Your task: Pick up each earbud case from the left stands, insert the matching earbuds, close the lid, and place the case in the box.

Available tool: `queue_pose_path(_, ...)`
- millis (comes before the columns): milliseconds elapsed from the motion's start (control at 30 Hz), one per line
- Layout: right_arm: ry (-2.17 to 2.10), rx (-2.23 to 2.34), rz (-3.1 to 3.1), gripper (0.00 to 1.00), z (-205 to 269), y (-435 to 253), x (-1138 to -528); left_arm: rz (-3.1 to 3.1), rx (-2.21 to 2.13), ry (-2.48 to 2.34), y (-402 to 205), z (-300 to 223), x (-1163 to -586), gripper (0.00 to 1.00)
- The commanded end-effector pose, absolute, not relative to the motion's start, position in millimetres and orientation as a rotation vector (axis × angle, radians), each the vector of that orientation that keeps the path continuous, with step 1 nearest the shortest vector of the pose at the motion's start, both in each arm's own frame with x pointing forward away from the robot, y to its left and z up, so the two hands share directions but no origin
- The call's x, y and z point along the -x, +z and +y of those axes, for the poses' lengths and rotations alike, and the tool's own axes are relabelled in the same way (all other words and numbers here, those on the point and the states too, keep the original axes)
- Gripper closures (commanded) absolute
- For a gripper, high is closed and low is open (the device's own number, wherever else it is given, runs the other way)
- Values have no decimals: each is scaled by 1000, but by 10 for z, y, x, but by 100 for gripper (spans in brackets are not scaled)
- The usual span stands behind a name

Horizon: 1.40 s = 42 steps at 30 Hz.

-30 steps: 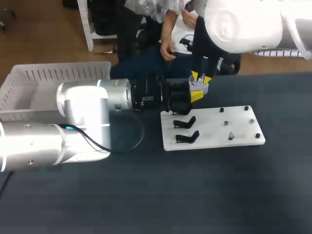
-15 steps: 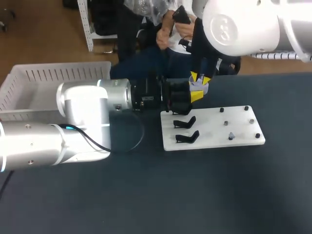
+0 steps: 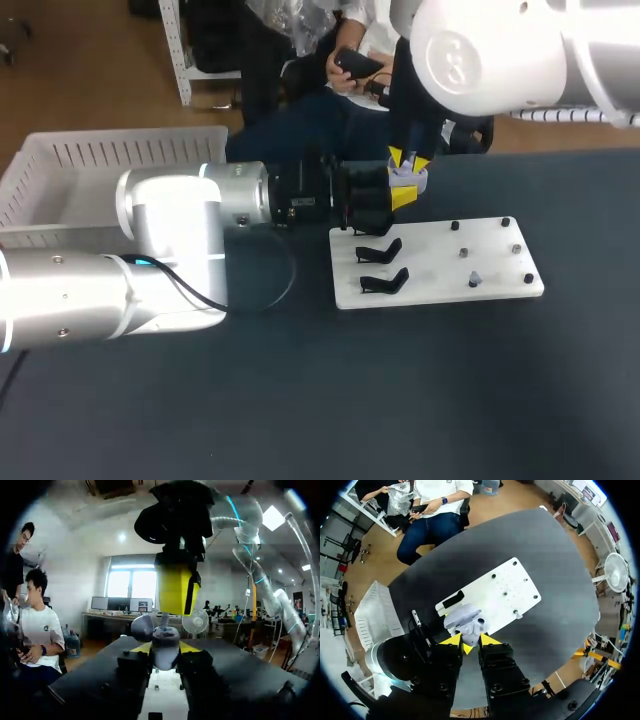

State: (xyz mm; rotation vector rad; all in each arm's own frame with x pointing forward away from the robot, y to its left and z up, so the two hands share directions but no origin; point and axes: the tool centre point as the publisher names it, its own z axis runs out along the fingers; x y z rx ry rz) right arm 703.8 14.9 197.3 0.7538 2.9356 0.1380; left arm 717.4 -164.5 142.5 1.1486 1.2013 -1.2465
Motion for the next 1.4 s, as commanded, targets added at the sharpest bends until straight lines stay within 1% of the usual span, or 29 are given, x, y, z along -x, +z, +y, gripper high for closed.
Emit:
queue_pose_path(33, 130, -756, 2937, 100, 167, 1963, -7052, 1198, -1142, -1240, 1416, -1648, -7158, 100)
queue_pose_path(1400, 90, -791, 2912, 100, 70, 1919, -7004, 1198, -1142, -1240, 1416, -1648, -7158, 100)
